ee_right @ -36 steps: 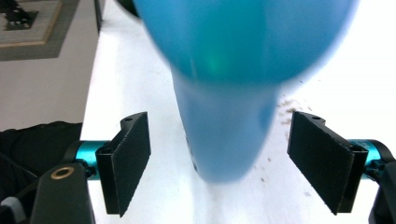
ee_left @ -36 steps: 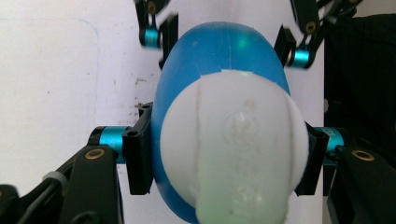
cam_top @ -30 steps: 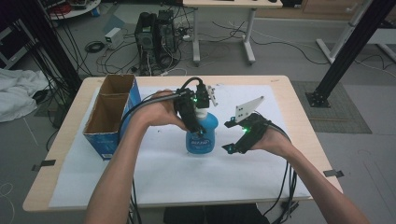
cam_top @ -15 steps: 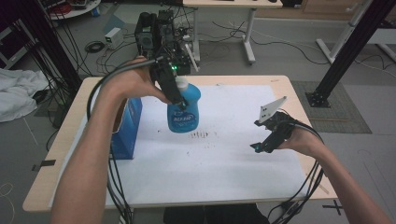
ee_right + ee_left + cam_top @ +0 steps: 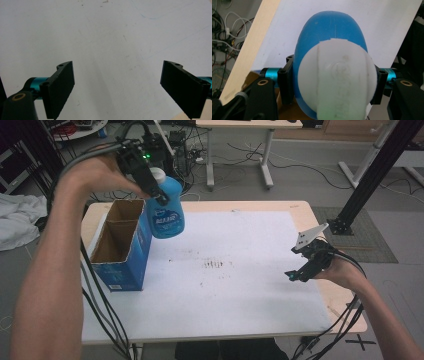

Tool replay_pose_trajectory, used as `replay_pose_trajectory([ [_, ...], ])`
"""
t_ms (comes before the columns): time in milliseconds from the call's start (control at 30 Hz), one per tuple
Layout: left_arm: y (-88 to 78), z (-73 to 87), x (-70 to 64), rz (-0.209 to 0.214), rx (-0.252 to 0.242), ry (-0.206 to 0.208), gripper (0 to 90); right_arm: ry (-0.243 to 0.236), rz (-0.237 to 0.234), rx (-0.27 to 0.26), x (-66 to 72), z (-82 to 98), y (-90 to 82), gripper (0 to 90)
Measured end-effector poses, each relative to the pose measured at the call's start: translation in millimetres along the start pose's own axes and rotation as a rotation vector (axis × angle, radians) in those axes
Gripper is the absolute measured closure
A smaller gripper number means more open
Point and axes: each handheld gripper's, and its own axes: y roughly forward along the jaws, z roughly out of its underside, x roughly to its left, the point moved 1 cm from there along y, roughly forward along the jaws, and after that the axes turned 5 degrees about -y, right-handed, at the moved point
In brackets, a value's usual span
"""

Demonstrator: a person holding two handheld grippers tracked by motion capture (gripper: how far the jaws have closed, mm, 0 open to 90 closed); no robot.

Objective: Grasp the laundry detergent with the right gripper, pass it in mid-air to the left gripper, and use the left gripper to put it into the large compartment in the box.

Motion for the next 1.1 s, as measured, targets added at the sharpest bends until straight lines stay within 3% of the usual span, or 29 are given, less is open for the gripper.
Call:
replay_pose_trajectory([
  [33,-2.3,4.4,3.3,-0.005,-0.006,-0.027,38.2,-0.005,0.007,-0.002,-1.3,1.7,0.8,11.4],
  [100,-6.3,9.6,8.6,-0.014,0.005,-0.035,38.2,-0.005,0.012,-0.003,-2.6,4.0,1.7,11.4],
  [133,-10.2,15.9,13.4,-0.025,0.0,-0.066,38.2,0.005,-0.003,0.027,-1.4,5.8,1.0,11.4],
  [167,-11.3,17.6,15.1,-0.027,0.0,-0.069,38.2,0.038,0.003,0.023,-0.4,6.8,1.3,11.4],
  [333,-21.4,36.9,28.2,-0.043,0.003,-0.123,38.2,0.025,0.008,0.013,-1.2,10.0,5.8,11.4],
  [367,-23.2,40.6,30.0,-0.05,0.007,-0.129,38.2,0.05,0.003,0.039,0.5,10.5,4.6,11.4],
  [400,-24.8,45.2,32.0,-0.058,0.007,-0.145,38.2,0.028,0.007,0.026,-1.3,10.9,6.1,11.4],
  [500,-25.8,55.2,36.8,-0.065,0.02,-0.162,38.2,0.057,0.003,0.044,0.4,12.0,6.6,11.4],
  [533,-25.5,57.3,37.7,-0.065,0.021,-0.17,38.1,0.032,0.007,0.027,-1.5,12.3,8.7,11.4],
  [667,-27.6,67.5,43.6,-0.08,0.036,-0.184,38.2,0.024,0.007,0.023,-1.0,12.1,11.4,11.3],
  [800,-26.6,76.0,47.9,-0.089,0.034,-0.21,38.2,0.055,0.002,0.039,2.7,11.1,12.5,11.4],
  [833,-25.0,77.8,48.1,-0.089,0.027,-0.224,38.2,0.053,-0.009,0.04,2.9,10.9,13.6,11.4],
  [867,-24.0,79.6,49.6,-0.091,0.039,-0.215,38.2,0.016,0.009,0.025,0.4,10.4,14.9,11.4],
  [900,-22.3,81.6,50.4,-0.087,0.038,-0.22,38.2,0.029,0.005,0.029,1.8,10.0,15.2,11.4],
  [1067,-12.1,92.6,55.8,-0.079,0.035,-0.249,38.2,0.0,0.008,0.026,2.8,7.8,18.5,11.4],
  [1100,-9.7,95.1,57.6,-0.081,0.043,-0.246,38.2,0.045,-0.006,0.053,6.4,7.9,17.4,11.4],
])
